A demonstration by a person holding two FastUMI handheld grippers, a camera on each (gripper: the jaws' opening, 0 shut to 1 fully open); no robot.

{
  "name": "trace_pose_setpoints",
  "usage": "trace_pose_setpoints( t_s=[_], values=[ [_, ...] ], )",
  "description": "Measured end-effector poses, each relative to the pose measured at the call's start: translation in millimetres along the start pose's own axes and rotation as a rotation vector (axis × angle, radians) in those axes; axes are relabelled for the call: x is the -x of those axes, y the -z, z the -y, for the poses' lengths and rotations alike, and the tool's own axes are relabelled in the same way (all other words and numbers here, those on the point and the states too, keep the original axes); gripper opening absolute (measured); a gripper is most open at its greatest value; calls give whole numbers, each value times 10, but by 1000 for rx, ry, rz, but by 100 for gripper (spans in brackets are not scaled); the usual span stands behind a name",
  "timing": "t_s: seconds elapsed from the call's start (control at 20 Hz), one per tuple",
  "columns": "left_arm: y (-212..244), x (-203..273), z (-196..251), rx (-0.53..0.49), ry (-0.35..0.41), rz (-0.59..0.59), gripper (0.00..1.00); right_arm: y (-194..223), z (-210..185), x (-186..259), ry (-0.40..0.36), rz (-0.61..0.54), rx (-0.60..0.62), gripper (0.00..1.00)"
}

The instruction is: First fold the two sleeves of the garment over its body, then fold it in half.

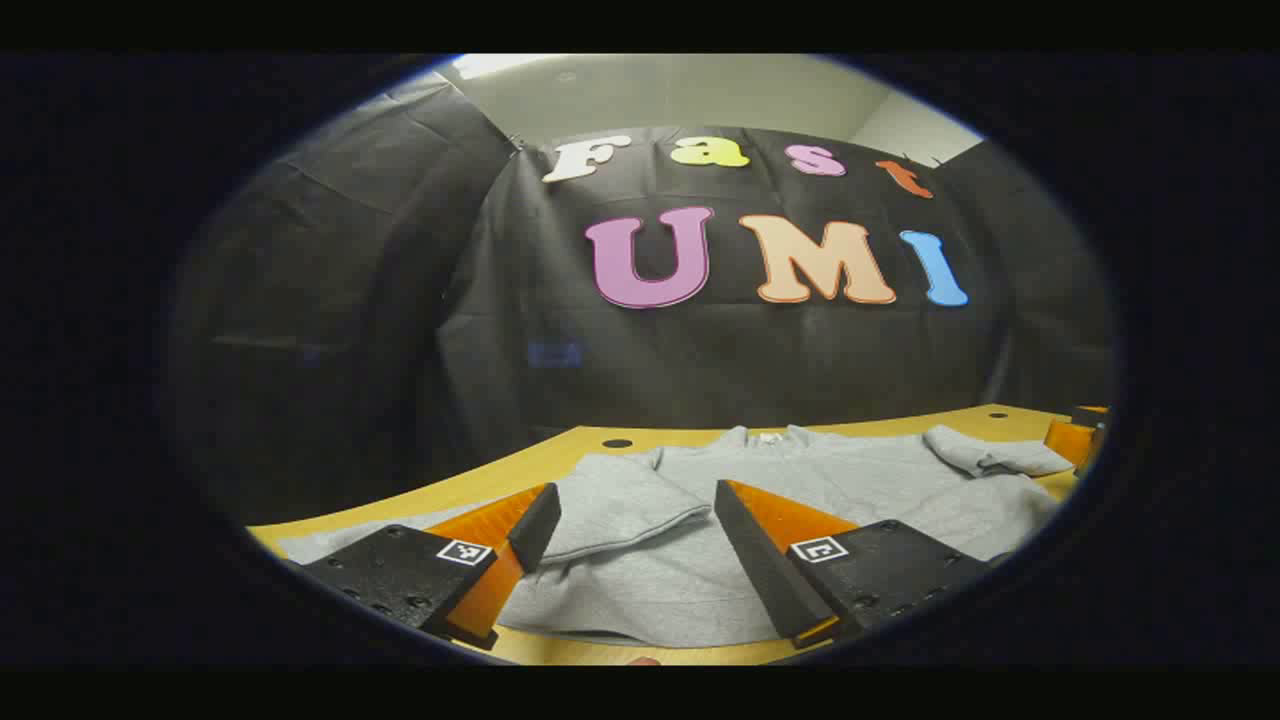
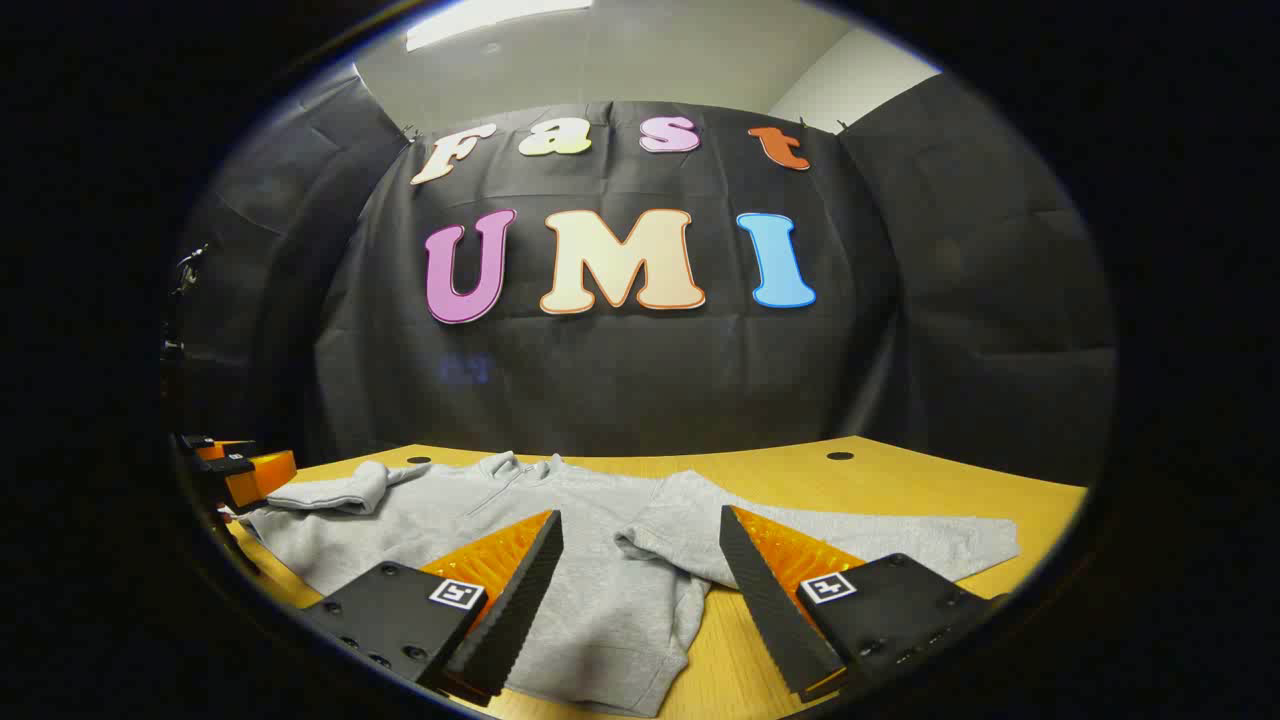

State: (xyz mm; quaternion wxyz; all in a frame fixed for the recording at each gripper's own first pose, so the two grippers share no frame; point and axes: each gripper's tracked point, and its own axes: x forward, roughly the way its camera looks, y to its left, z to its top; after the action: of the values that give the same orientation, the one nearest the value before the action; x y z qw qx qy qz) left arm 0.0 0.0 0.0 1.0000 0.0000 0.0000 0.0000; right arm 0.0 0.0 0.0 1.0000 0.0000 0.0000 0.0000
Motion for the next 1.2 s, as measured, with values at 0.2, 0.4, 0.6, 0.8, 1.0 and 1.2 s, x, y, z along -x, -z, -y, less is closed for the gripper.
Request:
trace_pose_setpoints(
  t_s=[0.2,0.4,0.6,0.8,1.0,1.2],
  values=[
    [9,9,-6,0,0,0,92,-9,54,-8,29,4,3,98],
    [-4,7,-2,0,0,0,92,-15,179,-14,103,8,7,98],
    [-9,4,0,0,0,0,92,-6,137,-17,86,8,6,98],
    [-1,8,-12,0,0,0,92,-11,104,-14,68,8,6,98],
    [-5,8,-6,-1,0,1,92,-10,88,-22,56,7,5,98],
    [0,8,-2,-1,0,0,92,-6,90,-19,55,7,5,98]
  ],
)
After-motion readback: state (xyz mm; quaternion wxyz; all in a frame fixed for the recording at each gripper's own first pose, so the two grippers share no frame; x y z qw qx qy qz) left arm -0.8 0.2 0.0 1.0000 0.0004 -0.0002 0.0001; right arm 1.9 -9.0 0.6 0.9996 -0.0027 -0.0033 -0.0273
